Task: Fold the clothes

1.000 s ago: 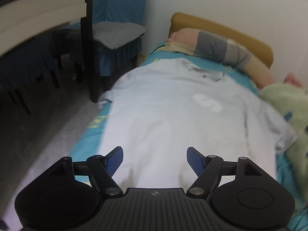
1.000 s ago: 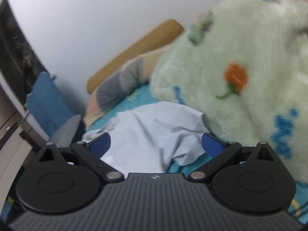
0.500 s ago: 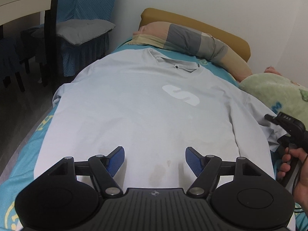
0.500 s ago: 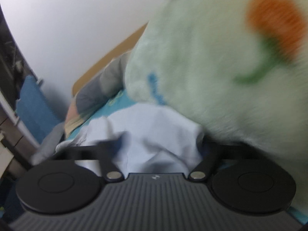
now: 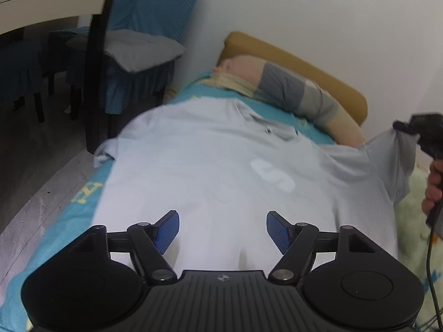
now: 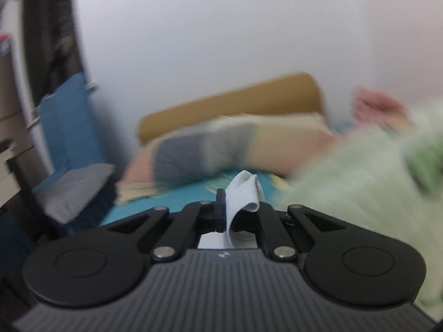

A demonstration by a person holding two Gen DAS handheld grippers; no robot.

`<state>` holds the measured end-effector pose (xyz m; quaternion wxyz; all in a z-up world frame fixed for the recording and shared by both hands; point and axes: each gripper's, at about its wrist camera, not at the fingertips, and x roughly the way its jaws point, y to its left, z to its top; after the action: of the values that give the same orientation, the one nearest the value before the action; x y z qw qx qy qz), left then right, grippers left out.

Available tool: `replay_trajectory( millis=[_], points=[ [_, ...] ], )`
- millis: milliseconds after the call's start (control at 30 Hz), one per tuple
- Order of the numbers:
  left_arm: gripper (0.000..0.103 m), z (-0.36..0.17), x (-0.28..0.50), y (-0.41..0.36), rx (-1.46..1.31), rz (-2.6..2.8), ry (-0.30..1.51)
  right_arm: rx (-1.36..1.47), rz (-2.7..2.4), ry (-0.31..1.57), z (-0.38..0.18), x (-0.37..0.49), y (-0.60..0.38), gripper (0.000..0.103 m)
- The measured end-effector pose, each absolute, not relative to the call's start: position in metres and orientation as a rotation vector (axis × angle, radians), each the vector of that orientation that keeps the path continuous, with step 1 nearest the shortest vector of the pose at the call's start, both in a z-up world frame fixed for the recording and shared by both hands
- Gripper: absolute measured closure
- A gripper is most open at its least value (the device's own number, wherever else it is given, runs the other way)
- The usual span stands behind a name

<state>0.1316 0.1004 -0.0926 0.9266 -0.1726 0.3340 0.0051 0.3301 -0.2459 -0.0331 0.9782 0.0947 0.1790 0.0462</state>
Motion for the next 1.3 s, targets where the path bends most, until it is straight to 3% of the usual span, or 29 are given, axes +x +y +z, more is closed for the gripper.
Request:
replay_trajectory(
  millis=[133, 333, 467, 500, 533, 567, 633, 833, 1033, 1300],
  points=[
    [0.031, -0.086, 0.131, 0.130, -0.395, 0.067, 0.652, -0.014, 0.202, 0.427, -0.018, 0.362, -0.145, 0.097],
    [0.031, -0.110, 0.142, 0.159, -0.430, 0.140, 0.695, -0.242, 0.277, 0.578, -0.107, 0.412, -0.023, 0.096],
    [0.032, -0.138, 0.157, 0.166, -0.465, 0.140, 0.771, -0.253, 0.258, 0.624, -0.157, 0.429, -0.004, 0.092],
    [0.032, -0.143, 0.160, 0.166, -0.467, 0.134, 0.781, -0.227, 0.266, 0.632, -0.161, 0.432, -0.006, 0.087],
    [0.032, -0.147, 0.163, 0.166, -0.470, 0.127, 0.792, -0.199, 0.276, 0.640, -0.164, 0.436, -0.009, 0.066],
    [0.032, -0.151, 0.166, 0.166, -0.471, 0.120, 0.800, -0.172, 0.284, 0.639, -0.160, 0.431, -0.016, 0.034],
    [0.031, -0.155, 0.168, 0.163, -0.462, 0.114, 0.800, -0.120, 0.297, 0.630, -0.148, 0.414, -0.031, 0.012],
    [0.031, -0.151, 0.166, 0.153, -0.425, 0.096, 0.777, 0.036, 0.324, 0.600, -0.109, 0.358, -0.080, 0.012],
    [0.033, -0.132, 0.143, 0.125, -0.371, 0.006, 0.741, 0.176, 0.254, 0.566, -0.064, 0.224, -0.156, 0.012],
    [0.040, -0.120, 0.104, 0.061, -0.312, -0.264, 0.817, 0.401, 0.152, 0.564, -0.052, 0.075, -0.248, 0.012]
  ],
)
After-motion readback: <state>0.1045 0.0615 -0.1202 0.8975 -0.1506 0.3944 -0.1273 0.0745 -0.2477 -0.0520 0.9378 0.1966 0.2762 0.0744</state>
